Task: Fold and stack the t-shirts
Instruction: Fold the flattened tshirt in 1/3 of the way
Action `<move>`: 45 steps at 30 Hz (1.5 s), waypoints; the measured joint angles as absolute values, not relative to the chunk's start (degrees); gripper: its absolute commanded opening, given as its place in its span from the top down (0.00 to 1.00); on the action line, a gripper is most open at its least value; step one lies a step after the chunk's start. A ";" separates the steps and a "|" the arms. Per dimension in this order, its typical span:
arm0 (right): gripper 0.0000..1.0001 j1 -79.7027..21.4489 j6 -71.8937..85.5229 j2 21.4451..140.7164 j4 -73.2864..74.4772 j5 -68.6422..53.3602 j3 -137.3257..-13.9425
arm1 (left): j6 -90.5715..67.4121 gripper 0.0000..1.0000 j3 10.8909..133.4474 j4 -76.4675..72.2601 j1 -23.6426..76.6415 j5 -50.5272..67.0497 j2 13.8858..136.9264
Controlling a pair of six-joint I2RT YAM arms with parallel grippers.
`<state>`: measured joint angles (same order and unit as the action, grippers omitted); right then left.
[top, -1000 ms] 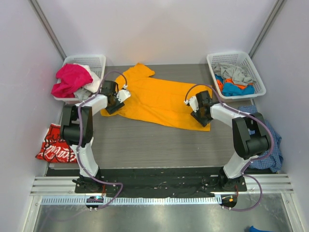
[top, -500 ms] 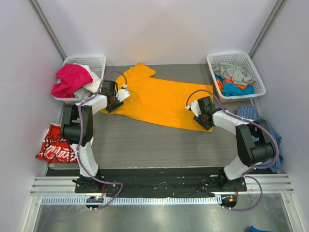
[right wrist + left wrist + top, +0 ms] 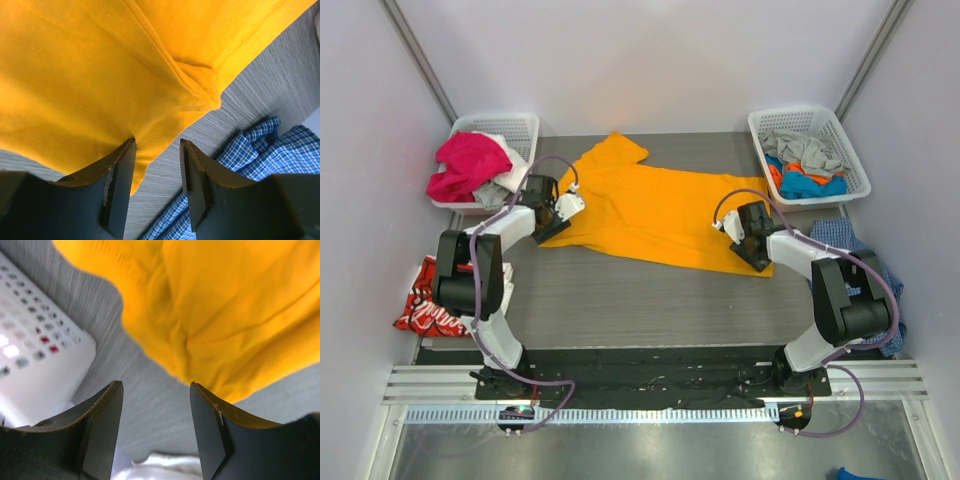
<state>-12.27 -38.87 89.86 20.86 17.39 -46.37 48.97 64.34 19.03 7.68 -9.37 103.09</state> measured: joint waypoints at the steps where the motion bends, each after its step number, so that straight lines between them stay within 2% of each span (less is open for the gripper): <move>1: 0.51 -12.08 -39.03 89.86 21.02 17.72 -46.33 | 48.95 0.40 63.59 19.42 7.68 -9.37 101.93; 11: 0.50 -11.73 -40.34 89.89 21.56 18.26 -46.28 | 48.40 0.39 56.88 22.41 9.23 -9.15 92.16; 18: 0.46 -11.64 -40.16 89.65 23.14 17.96 -46.81 | 46.35 0.39 59.83 24.91 9.74 -7.60 90.39; 20: 0.44 -11.55 -39.79 89.65 24.49 17.63 -47.55 | 45.74 0.39 62.72 25.10 9.74 -7.35 91.05; 22: 0.38 -11.55 -39.05 89.65 25.89 17.12 -48.66 | 45.21 0.39 66.19 24.82 9.74 -7.22 92.88; 29: 0.35 -11.51 -36.99 89.62 27.81 15.27 -52.27 | 43.35 0.39 74.89 23.27 9.74 -5.56 103.13; 31: 0.24 -11.51 -36.34 89.62 28.10 14.94 -52.60 | 42.19 0.40 76.93 23.73 9.74 -4.29 106.00; 32: 0.21 -11.51 -35.90 89.60 28.32 14.79 -52.73 | 41.65 0.40 78.04 24.01 9.74 -3.73 107.26; 37: 0.19 -11.51 -34.41 89.60 29.04 13.80 -53.76 | 38.48 0.40 82.30 24.34 9.74 -0.84 111.44; 45: 0.19 -11.51 -33.23 89.23 29.06 12.67 -54.28 | 36.38 0.40 82.26 24.67 10.07 0.75 111.61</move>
<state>-11.51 -33.23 89.23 29.06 12.67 -54.28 36.38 82.26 24.67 10.07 0.75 111.61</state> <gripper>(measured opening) 0.810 0.601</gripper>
